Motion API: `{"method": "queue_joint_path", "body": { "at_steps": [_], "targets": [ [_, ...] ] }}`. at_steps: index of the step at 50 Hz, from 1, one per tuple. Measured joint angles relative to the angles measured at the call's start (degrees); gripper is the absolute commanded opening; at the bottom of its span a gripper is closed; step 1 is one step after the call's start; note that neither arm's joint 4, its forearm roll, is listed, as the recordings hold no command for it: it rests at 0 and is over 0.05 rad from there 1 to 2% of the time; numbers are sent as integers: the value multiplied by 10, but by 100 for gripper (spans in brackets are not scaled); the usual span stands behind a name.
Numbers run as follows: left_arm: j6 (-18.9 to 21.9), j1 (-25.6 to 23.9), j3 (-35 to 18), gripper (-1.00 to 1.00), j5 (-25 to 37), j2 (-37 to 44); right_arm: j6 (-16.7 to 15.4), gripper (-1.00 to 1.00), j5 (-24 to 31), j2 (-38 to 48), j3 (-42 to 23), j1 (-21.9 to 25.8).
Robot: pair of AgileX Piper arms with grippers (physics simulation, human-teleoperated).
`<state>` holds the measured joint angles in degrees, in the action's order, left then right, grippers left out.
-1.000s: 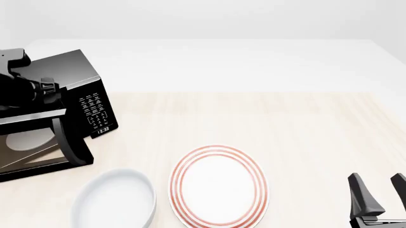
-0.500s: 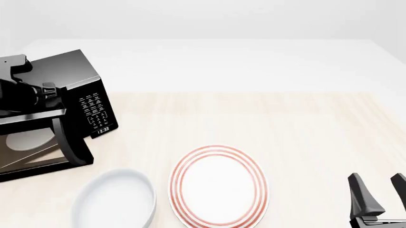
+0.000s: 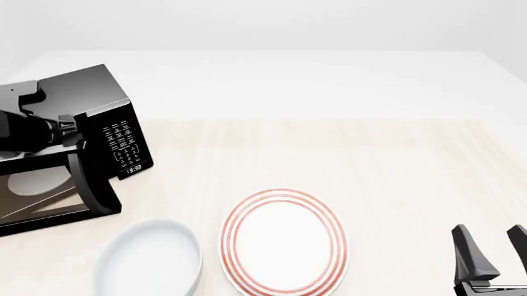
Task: Open the microwave.
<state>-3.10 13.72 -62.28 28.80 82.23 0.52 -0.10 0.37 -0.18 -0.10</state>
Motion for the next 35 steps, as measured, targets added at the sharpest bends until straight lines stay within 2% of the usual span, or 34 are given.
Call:
{"method": "queue_joint_path", "body": {
  "at_steps": [35],
  "targets": [
    [5, 1, 14, 100, -14, -7, 0, 100, 0, 0, 0, 0]
  ]
}}
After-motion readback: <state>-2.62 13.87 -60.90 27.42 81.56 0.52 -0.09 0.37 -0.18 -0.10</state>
